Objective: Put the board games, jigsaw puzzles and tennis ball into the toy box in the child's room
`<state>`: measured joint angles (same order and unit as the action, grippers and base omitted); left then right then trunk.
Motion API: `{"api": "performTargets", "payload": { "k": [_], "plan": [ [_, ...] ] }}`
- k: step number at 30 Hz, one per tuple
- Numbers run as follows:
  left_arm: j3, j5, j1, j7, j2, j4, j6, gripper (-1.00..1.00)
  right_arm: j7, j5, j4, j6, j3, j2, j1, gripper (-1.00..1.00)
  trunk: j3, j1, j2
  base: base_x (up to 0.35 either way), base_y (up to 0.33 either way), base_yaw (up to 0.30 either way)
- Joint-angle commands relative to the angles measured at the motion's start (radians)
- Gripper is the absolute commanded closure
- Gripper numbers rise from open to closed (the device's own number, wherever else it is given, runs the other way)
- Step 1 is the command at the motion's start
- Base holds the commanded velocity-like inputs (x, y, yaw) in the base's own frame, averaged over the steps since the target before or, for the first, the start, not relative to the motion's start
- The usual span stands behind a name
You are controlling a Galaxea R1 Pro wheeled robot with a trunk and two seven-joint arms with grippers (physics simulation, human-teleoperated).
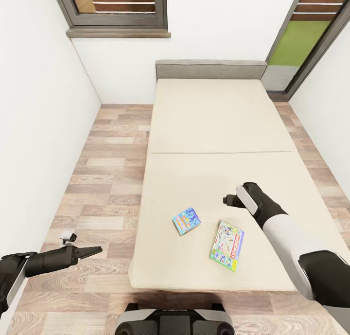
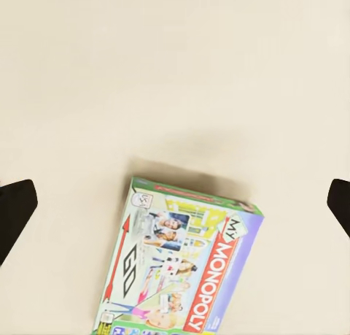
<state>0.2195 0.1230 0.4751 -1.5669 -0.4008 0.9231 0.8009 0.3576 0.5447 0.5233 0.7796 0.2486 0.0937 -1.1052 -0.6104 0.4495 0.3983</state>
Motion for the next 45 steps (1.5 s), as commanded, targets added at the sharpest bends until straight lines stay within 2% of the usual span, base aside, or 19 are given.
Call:
{"api": "performTargets", "payload": {
  "k": [1,25,37,39,42,43,45],
  "plan": [
    [0.0,0.0,0.0,-0.004,0.0,0.0,0.011,-1.0,0.007,0.011,0.001,0.003,0.007,0.002,-0.002,-1.0,-0.003,0.0,0.002,0.0,0.0,0.0],
    [0.001,0.0,0.0,-0.004,-0.001,0.0,0.009,-1.0,0.005,0.011,-0.003,0.027,0.004,0.003,-0.027,-1.0,-0.042,0.0,0.002,0.0,0.0,0.0],
    [0.001,0.006,-0.001,-0.004,-0.022,0.0,0.009,-1.0,0.004,0.011,-0.003,0.026,0.004,0.002,-0.027,-1.0,-0.062,0.0,0.002,0.0,0.0,0.0],
    [0.001,0.021,-0.001,-0.004,-0.032,0.0,0.008,-1.0,0.004,0.011,-0.003,0.027,0.004,0.002,-0.027,-1.0,-0.065,0.0,0.002,0.0,0.0,0.0],
    [0.0,0.068,-0.003,-0.004,-0.049,0.002,0.008,-1.0,0.004,0.011,-0.004,0.026,0.004,0.001,-0.026,-1.0,-0.07,0.0,0.002,0.0,0.0,0.0],
    [-0.001,0.101,-0.004,-0.004,-0.058,0.003,0.007,-1.0,0.004,0.011,-0.004,0.026,0.004,0.0,-0.026,-1.0,-0.072,0.0,0.002,0.0,0.0,0.0],
    [-0.001,0.133,-0.006,-0.004,-0.067,0.007,0.007,-1.0,0.004,0.011,-0.005,0.026,0.004,0.0,-0.026,-1.0,-0.075,0.0,0.002,0.0,0.0,0.0]
  ]
}}
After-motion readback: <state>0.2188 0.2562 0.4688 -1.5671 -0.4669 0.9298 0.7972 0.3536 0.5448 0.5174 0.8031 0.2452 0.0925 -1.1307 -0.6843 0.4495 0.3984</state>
